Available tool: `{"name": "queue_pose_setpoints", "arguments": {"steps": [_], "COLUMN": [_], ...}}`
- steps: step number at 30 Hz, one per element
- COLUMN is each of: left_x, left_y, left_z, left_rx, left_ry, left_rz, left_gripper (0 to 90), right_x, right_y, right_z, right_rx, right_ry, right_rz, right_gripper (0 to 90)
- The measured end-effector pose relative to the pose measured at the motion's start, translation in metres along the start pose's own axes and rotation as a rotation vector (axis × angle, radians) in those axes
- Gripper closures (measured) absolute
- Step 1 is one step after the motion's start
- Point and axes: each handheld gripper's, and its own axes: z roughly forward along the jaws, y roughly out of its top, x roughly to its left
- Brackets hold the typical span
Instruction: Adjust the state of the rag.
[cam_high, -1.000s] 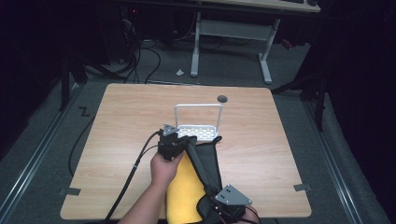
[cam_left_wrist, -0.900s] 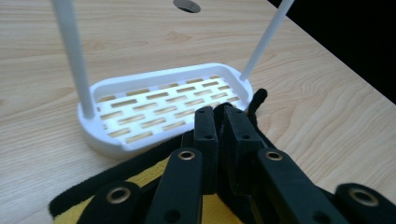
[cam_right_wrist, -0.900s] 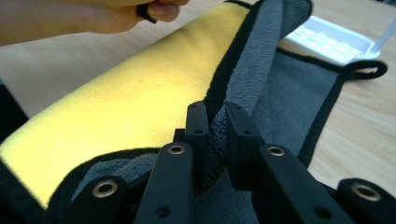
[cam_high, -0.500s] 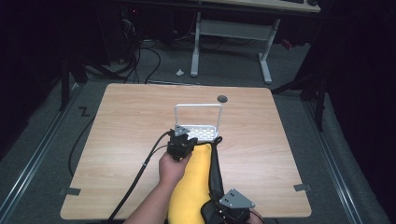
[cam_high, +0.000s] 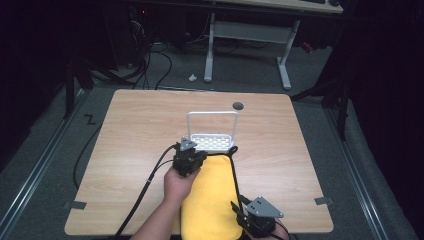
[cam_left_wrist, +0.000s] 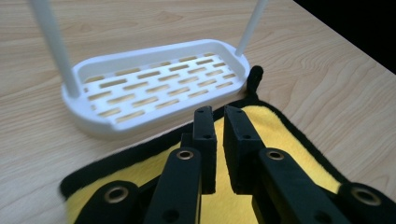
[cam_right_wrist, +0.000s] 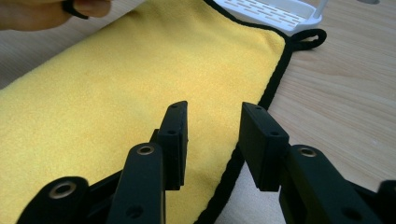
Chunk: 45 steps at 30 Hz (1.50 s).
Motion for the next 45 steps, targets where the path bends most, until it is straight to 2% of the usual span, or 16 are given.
{"name": "queue_pose_setpoints", "arguments": {"steps": [8, 13, 16, 18, 20, 23, 25, 27, 28, 33, 39, 41, 45], "left_x": [0.021, 0.025, 0.019, 0.01, 0.004, 0.0, -0.001, -0.001, -0.001, 0.0, -0.008, -0.01, -0.011], "left_y": [-0.023, -0.048, -0.06, -0.063, -0.065, -0.068, -0.07, -0.072, -0.072, -0.076, -0.088, -0.093, -0.1], "left_z": [-0.036, -0.058, -0.067, -0.066, -0.06, -0.048, -0.043, -0.043, -0.043, -0.049, -0.063, -0.068, -0.072], "left_rx": [-0.016, 0.002, 0.013, 0.024, 0.051, 0.116, 0.141, 0.138, 0.143, 0.153, 0.162, 0.155, 0.129], "left_ry": [0.021, -0.009, -0.053, -0.068, -0.063, -0.035, -0.013, -0.012, -0.016, -0.061, -0.094, -0.104, -0.117], "left_rz": [0.026, 0.034, 0.035, 0.069, 0.104, 0.147, 0.176, 0.187, 0.191, 0.185, 0.231, 0.239, 0.227], "left_gripper": [75.4, 63.1, 66.7, 72.0, 78.7, 84.4, 84.4, 84.2, 84.1, 83.6, 83.1, 82.8, 82.1], "right_x": [-0.002, -0.005, -0.011, -0.017, -0.024, -0.034, -0.036, -0.035, -0.033, -0.028, -0.019, -0.017, -0.015], "right_y": [0.0, -0.001, 0.006, 0.015, 0.025, 0.037, 0.04, 0.038, 0.036, 0.029, 0.017, 0.015, 0.013], "right_z": [0.005, 0.01, 0.018, 0.026, 0.038, 0.065, 0.083, 0.096, 0.1, 0.09, 0.073, 0.07, 0.068], "right_rx": [0.002, 0.004, -0.017, -0.027, -0.014, 0.053, 0.108, 0.159, 0.164, 0.153, 0.143, 0.142, 0.132], "right_ry": [0.001, 0.0, 0.01, 0.012, 0.013, 0.02, 0.018, 0.008, 0.005, 0.016, 0.048, 0.059, 0.058], "right_rz": [-0.009, -0.014, -0.019, -0.02, -0.019, -0.027, -0.036, -0.057, -0.068, -0.082, -0.095, -0.098, -0.102], "right_gripper": [64.9, 64.8, 65.3, 69.6, 78.0, 88.7, 90.0, 90.0, 90.0, 90.0, 90.0, 90.0, 89.9]}}
